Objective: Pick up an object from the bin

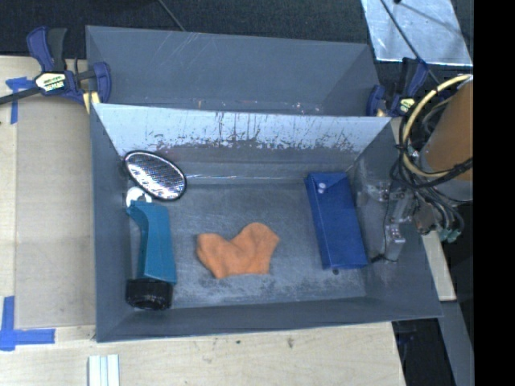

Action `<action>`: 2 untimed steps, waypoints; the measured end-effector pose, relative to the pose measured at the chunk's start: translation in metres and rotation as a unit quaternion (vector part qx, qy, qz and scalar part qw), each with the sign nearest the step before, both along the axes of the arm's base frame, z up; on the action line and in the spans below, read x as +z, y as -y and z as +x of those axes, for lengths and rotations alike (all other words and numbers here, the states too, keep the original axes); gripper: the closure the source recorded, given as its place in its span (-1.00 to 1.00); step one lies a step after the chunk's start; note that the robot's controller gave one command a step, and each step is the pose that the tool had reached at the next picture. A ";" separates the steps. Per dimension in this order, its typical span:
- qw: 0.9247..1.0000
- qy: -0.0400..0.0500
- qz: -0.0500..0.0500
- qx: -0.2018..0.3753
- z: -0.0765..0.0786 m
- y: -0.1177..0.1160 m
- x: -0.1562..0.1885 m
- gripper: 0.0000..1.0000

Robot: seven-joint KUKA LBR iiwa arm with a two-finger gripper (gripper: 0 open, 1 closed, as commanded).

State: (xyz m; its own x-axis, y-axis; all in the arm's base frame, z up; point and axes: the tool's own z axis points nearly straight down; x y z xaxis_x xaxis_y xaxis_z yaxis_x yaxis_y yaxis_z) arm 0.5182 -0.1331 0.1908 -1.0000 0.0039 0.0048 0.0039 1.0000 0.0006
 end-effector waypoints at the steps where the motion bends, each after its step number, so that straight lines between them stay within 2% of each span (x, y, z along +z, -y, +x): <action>1: 1.000 0.004 -0.001 0.002 0.002 -0.001 0.005 -1.00; 2: 1.000 0.007 -0.001 0.015 0.031 -0.027 -0.054 -1.00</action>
Offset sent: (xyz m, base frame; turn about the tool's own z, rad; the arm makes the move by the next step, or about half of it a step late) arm 0.0340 0.0337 -0.0690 -0.0372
